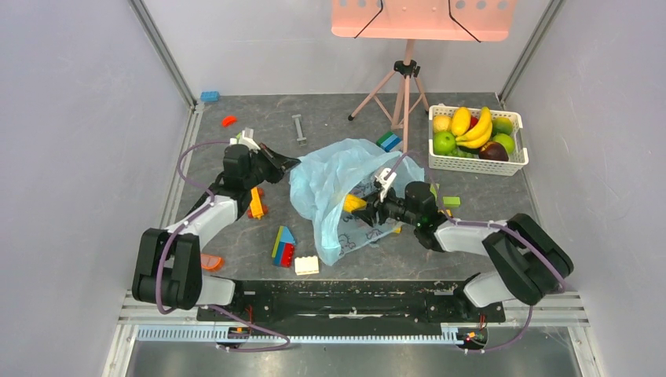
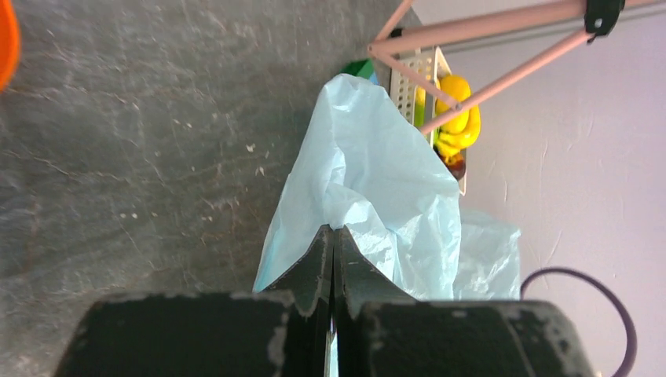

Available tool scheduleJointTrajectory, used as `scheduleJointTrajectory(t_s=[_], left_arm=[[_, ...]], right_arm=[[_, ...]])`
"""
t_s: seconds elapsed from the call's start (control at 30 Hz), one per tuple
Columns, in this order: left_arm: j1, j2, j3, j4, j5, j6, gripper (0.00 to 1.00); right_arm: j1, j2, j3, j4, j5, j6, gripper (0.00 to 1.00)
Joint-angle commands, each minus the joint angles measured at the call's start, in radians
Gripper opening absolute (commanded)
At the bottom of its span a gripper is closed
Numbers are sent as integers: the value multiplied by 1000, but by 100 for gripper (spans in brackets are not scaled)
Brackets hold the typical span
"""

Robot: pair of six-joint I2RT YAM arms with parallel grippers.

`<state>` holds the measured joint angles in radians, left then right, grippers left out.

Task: Take the fake fruits out of the plastic bag
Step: Take out the fake fruit from the plastic bag, then place the fake fruit in the bin.

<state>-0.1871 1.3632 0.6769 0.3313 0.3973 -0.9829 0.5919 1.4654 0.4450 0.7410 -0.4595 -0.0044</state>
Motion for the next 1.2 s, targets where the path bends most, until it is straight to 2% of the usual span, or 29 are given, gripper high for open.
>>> scheduleJointTrajectory(t_s=[0.0, 0.27, 0.47, 0.63, 0.87, 1.0, 1.17], left_arm=[[40, 9, 39, 3, 5, 31, 2], [51, 31, 14, 20, 23, 45, 2], [51, 29, 15, 23, 24, 50, 2], [50, 19, 13, 30, 31, 64, 3], [51, -12, 8, -15, 25, 81, 2], [51, -52, 0, -76, 10, 104, 2], [51, -123, -27, -166, -28, 140, 2]], right_arm=[[3, -110, -59, -8, 37, -19, 38], [3, -324, -129, -120, 32, -12, 38], [5, -484, -109, -367, 52, -29, 38], [5, -625, -85, -555, 113, 23, 38], [3, -762, 104, -793, 327, 123, 35], [3, -756, 247, -872, 448, 143, 35], [1, -703, 391, -985, 724, 126, 37]])
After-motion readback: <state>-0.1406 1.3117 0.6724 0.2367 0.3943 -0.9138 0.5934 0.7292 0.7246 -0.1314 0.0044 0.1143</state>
